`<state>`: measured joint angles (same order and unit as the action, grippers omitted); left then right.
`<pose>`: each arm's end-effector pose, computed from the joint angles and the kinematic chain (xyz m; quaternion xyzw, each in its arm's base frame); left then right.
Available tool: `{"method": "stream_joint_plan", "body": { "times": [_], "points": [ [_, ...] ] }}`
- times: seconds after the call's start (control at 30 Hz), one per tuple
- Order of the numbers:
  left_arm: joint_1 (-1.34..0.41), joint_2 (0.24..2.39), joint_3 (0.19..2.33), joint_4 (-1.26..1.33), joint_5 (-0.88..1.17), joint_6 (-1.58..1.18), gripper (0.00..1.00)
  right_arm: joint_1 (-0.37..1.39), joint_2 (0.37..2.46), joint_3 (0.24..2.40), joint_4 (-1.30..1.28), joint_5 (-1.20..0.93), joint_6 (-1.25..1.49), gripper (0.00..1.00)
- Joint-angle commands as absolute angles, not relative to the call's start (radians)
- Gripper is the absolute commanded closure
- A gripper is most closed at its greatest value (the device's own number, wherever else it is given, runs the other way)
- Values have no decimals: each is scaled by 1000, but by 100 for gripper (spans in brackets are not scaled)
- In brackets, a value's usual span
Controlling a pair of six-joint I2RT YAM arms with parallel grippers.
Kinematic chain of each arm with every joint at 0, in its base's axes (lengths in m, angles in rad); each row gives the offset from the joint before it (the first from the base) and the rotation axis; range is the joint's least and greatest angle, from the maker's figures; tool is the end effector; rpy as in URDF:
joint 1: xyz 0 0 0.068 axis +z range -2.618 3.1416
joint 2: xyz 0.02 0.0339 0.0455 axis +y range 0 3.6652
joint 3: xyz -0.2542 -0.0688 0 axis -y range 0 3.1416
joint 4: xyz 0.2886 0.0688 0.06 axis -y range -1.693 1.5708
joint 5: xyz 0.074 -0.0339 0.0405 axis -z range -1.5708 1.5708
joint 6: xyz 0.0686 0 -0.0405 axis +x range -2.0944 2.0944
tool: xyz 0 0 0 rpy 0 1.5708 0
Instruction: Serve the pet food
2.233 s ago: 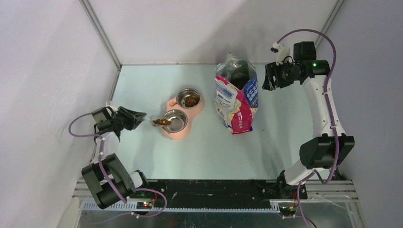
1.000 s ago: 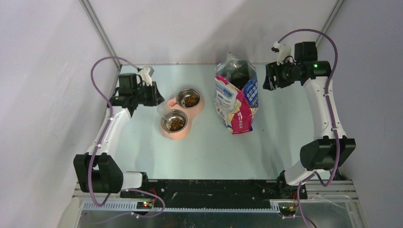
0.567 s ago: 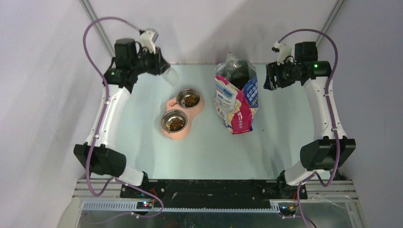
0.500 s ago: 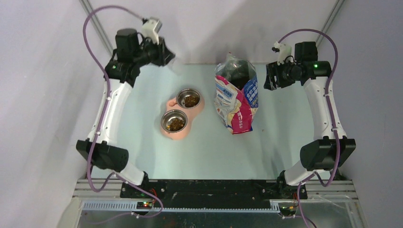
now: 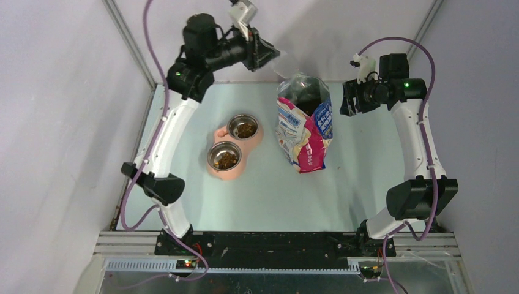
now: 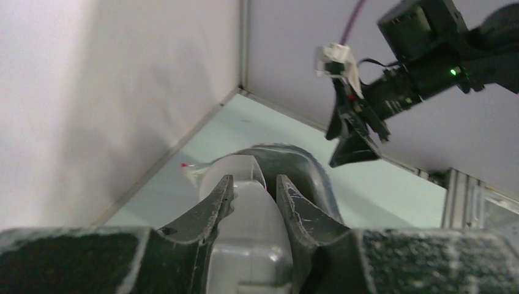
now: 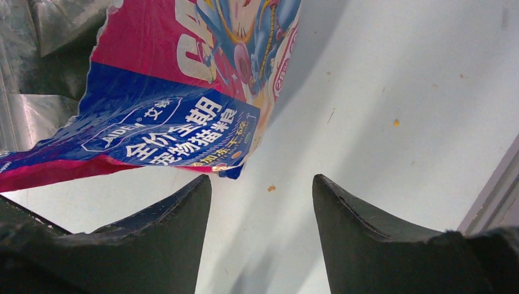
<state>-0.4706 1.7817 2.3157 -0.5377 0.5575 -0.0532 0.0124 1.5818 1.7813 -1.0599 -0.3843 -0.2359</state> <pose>0.3608 -0.2243 0.5601 0.3311 0.6261 -0.3640 0.6049 0.3832 0.0305 0.3794 -0.1799 0.9050 0.1399 0.3592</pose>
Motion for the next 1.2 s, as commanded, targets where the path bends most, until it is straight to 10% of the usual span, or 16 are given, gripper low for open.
{"method": "stream_joint_plan", "body": {
  "times": [0.0,1.17],
  "points": [
    [-543,1821,2322,-577,550,-42,100,9,1556,1817,-1033,-376,-228,35],
    [-823,2125,2018,-450,-265,-136,100,9,1463,1655,-1059,-477,-153,34]
  ]
}}
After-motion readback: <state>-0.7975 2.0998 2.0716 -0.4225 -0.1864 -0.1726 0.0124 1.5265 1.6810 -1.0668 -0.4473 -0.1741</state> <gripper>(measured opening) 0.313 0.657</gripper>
